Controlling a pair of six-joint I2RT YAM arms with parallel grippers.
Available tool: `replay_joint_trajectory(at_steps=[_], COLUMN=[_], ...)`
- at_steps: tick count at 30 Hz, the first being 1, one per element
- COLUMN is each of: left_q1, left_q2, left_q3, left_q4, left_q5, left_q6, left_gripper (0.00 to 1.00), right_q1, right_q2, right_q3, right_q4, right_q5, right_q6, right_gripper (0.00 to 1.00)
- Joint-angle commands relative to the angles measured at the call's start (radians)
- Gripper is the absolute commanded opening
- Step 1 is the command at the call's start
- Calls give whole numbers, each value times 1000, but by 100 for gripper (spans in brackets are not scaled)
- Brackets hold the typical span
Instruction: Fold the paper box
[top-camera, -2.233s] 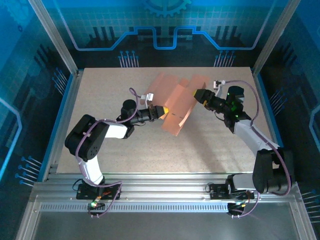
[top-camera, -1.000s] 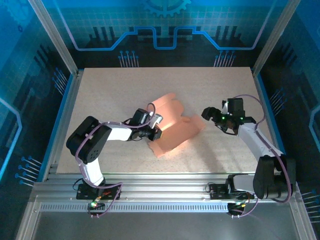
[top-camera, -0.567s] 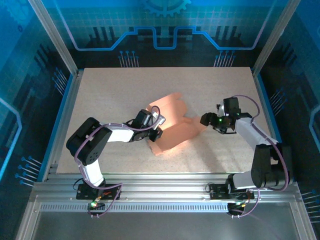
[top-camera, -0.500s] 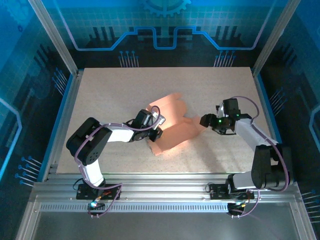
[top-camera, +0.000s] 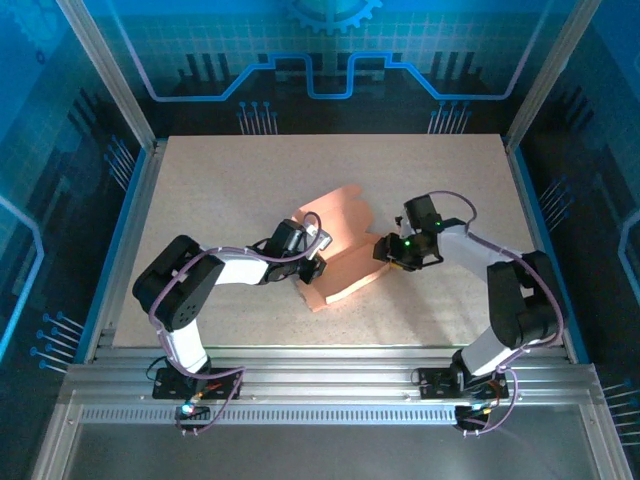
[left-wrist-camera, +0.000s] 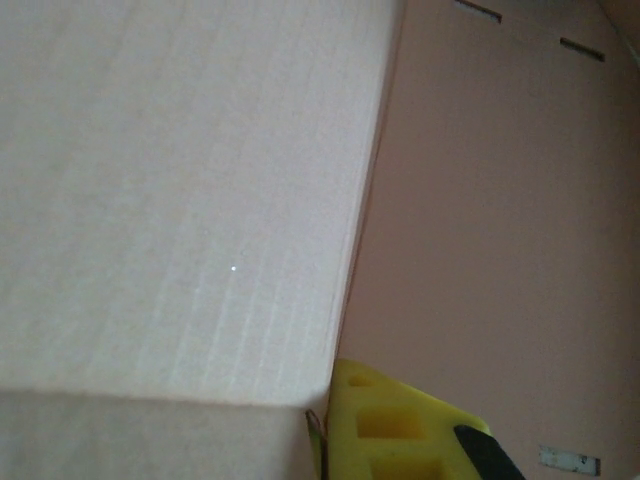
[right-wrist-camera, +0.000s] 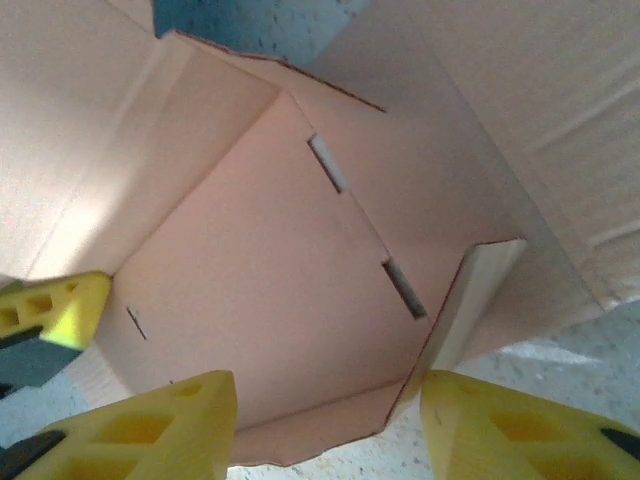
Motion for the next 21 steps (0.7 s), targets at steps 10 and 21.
replay_joint_trajectory(at_steps=[10, 21], left_q1=[-9, -9], left_q2=[26, 44], left_q3=[-21, -13], left_q4=[-68, -72], left_q5=[-22, -18], left_q6=[4, -2], left_gripper=[3, 3], right_q1=[76, 127], right_q2=[132, 156], right_q3=[177, 215], right_q4=[-223, -273], right_q5=[208, 168], right_q6=[-109, -387], right_gripper=[47, 32])
